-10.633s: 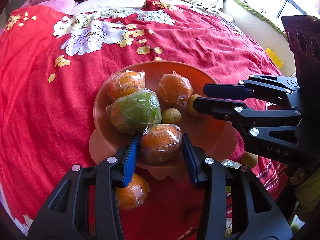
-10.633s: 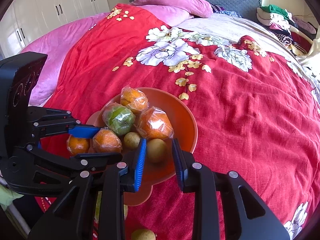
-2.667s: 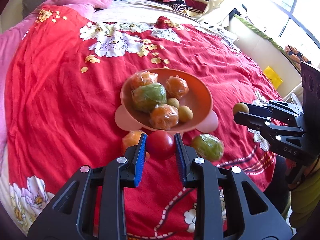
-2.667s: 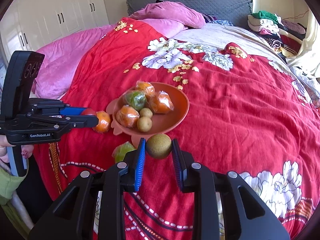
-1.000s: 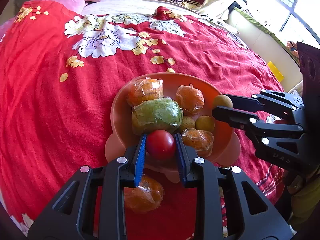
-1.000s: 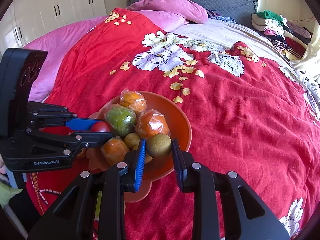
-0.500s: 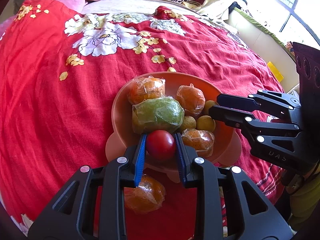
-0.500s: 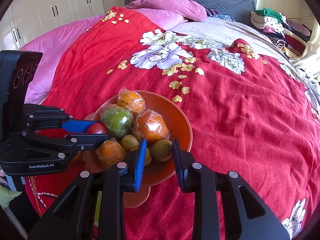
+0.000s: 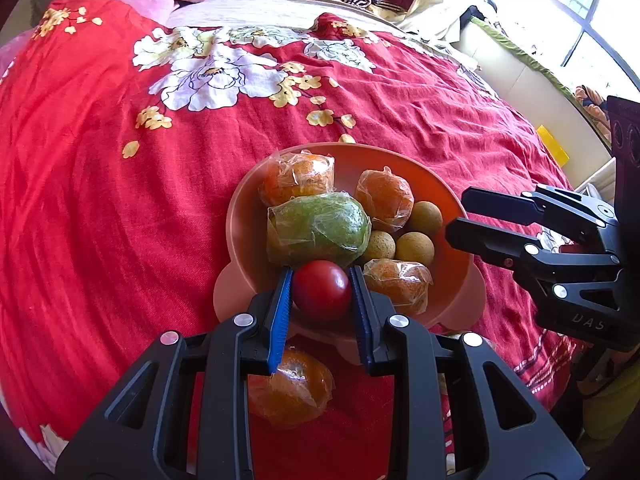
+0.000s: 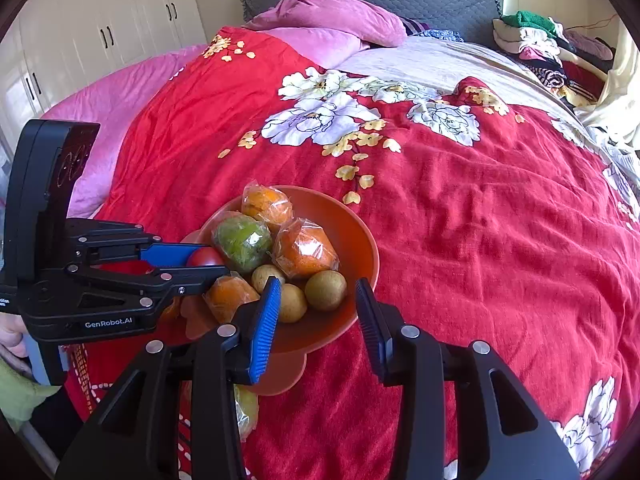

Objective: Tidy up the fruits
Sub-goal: 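Lower the tomato and ball into the pink plate and open both tools, then withdraw both open tools from the plate toward the remaining fruits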

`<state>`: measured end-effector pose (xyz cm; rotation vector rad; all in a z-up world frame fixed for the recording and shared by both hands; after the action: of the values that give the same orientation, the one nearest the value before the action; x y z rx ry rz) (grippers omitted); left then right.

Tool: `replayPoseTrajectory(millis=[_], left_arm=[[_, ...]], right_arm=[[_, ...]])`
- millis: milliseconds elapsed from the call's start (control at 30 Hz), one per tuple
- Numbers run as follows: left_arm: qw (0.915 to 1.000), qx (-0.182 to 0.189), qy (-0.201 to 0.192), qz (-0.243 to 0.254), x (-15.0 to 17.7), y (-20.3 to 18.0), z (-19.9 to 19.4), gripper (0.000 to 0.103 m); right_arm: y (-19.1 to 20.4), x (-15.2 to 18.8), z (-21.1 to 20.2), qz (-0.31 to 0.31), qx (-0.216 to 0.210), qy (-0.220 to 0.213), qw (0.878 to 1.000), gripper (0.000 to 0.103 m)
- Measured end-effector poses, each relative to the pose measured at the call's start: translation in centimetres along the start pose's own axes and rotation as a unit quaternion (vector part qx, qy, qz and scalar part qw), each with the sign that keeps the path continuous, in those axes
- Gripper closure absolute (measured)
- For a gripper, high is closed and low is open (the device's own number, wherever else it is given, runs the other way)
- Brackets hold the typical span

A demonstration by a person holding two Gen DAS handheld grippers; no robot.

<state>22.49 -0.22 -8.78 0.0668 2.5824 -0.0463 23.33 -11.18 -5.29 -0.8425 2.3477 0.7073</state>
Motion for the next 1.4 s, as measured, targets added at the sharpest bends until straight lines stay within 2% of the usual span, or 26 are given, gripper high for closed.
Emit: replayPoseTrajectory(millis=[200,300,633,1067,1267,1400], left_arm=[[1.0,-0.001,-0.002,-0.004,0.0,0.2,-0.2,0.082],[0.9999,-0.003,-0.007,-0.008,-0.1,0.3,-0.6,0.075],[0.9997,-0.004,-0.019,-0.013,-0.3,0.5,-1.9,0.068],[0.9985,-0.008,-0.044,-0.029,-0.9,1.2,-4.4,0.053],[0.9976,-0.013,-0.056,-0.038,-1.0,1.7,-5.6,0.041],[0.9966,-0.013,-0.064,-0.049,-1.0,2.1,-6.5,0.037]], right_arm=[[0.0,0.2,-0.6,0.003,0.002,-0.004,1.0,0.058],[0.1,0.2,-0.8,0.003,0.003,-0.007,1.0,0.055],[0.6,0.1,-1.6,0.001,0.005,-0.014,1.0,0.047],[1.1,-0.3,-2.9,-0.001,0.014,-0.027,1.0,0.039],[1.5,-0.5,-3.6,-0.004,0.019,-0.036,0.999,0.031],[1.9,-0.6,-4.2,-0.007,0.02,-0.042,0.999,0.027]])
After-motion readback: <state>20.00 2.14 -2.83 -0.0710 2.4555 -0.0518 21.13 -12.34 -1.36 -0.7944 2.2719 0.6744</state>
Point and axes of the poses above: each gripper's, at about its wrist camera, not at the fingertips, and z roughly the way its jaws point, y to its left, x to its underside, the point moved 7 cm from there along z, roughly the way its jaws point, and after that the axes turned 12 degrees about -x, right-handed, at the moved point
